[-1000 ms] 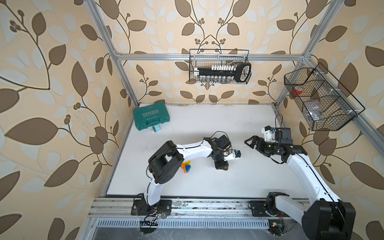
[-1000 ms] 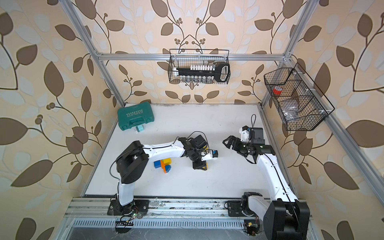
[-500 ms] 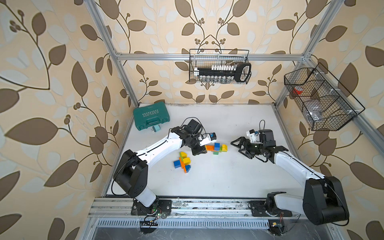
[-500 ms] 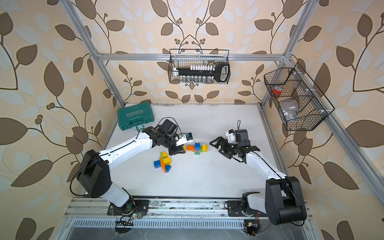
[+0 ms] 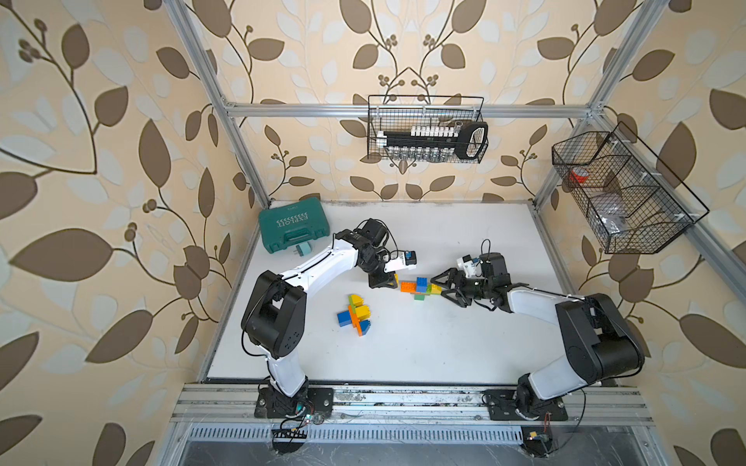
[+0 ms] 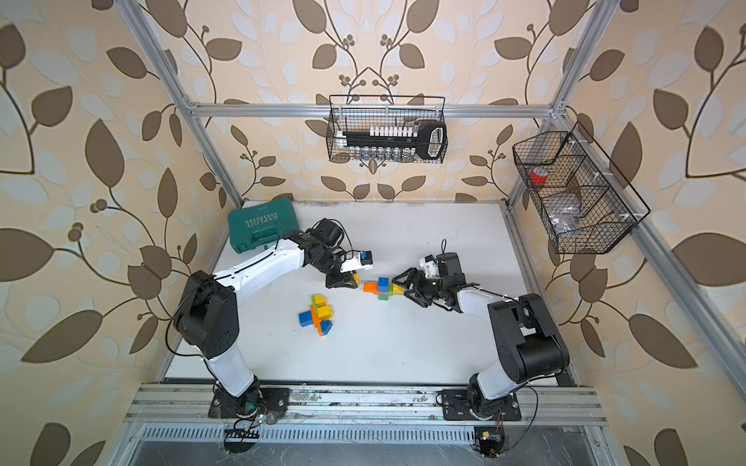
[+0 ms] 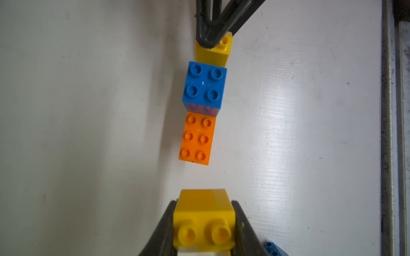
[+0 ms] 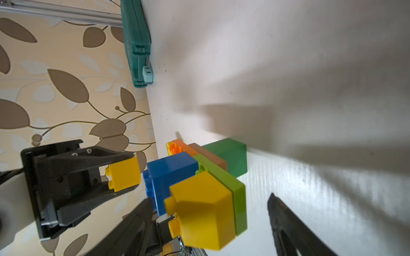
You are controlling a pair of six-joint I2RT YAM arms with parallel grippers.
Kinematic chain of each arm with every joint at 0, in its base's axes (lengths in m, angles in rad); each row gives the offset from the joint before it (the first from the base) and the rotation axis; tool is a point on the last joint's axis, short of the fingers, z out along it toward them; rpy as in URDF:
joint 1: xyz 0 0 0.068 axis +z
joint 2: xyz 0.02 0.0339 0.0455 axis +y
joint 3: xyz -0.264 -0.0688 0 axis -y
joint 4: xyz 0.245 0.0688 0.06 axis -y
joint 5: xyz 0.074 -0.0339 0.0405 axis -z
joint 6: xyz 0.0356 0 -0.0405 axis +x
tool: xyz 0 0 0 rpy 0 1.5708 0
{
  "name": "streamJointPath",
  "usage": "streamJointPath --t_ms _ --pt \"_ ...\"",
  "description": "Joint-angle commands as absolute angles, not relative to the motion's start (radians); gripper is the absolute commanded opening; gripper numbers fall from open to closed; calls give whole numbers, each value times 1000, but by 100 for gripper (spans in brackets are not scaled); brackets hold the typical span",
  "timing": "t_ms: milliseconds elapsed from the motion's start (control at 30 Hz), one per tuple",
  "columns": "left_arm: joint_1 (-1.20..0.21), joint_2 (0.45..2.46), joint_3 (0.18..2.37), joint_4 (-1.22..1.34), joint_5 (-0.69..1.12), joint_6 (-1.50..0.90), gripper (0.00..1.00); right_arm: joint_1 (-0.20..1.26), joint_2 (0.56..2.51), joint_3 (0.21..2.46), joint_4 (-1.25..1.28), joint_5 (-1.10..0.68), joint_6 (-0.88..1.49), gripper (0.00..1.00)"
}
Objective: Assemble a fork with lego
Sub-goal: Assemble the lego brick with the lego brick.
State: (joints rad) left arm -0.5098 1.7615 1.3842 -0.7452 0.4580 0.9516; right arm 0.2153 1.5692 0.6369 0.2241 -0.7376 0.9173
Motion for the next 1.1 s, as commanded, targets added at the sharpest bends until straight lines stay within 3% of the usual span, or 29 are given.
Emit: streamJointPath --t_ms 0,333,767,1067 --pt "-514 1759 1407 -774 503 989 15 221 1600 617 324 -783 947 77" --pt "-535 1820 1455 -800 496 997 15 221 1647 637 327 -805 941 62" --pt "-537 1847 1489 -816 512 1025 15 210 1688 690 248 -848 888 58" --pt "-555 1902 1543 -856 473 1060 16 198 1701 784 52 -867 746 54"
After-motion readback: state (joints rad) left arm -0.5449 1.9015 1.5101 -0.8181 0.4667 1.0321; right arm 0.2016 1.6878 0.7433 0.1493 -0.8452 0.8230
